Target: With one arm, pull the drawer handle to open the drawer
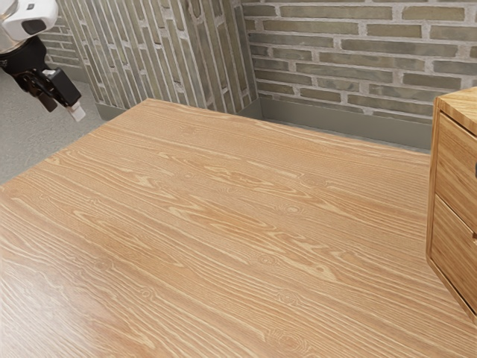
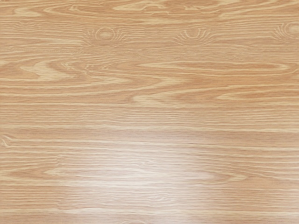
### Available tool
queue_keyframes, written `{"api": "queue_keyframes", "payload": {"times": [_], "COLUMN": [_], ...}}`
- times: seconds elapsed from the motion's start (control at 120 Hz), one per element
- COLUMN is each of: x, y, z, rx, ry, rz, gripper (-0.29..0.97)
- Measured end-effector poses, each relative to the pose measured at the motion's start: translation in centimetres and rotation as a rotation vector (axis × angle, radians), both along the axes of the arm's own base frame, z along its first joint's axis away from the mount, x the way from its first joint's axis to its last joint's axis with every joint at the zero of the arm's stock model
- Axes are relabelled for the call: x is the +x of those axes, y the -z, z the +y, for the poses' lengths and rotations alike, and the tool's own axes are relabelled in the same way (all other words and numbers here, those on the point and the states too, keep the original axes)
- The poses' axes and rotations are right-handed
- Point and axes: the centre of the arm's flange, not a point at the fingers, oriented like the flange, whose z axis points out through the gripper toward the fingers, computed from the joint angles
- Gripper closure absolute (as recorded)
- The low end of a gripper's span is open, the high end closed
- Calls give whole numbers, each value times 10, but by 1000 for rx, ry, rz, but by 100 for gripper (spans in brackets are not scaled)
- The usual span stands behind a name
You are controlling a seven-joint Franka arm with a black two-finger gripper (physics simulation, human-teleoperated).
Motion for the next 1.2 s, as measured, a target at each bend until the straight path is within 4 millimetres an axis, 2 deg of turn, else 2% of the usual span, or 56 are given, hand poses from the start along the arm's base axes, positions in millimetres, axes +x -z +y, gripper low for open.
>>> {"api": "queue_keyframes", "payload": {"times": [0.417,0.433,0.5,0.533,0.583,0.65,0.783,0.883,1.017,1.1,1.158,1.2], "x": [0,-2,-22,-32,-40,-44,-47,-39,-20,-5,-8,-19], "y": [-1,-8,-65,-83,-95,-99,-95,-88,-58,-19,6,21], "z": [-1,-3,-20,-31,-41,-46,-47,-60,-89,-114,-127,-125], "rx": [6,15,81,89,93,94,93,89,58,15,-30,-69], "ry": [21,24,50,77,104,118,121,147,220,297,337,342], "rz": [0,-13,-100,-131,-147,-141,-108,-74,16,76,103,118], "gripper": [3,3,3,3,3,3,3,2,3,3,3,3]}}
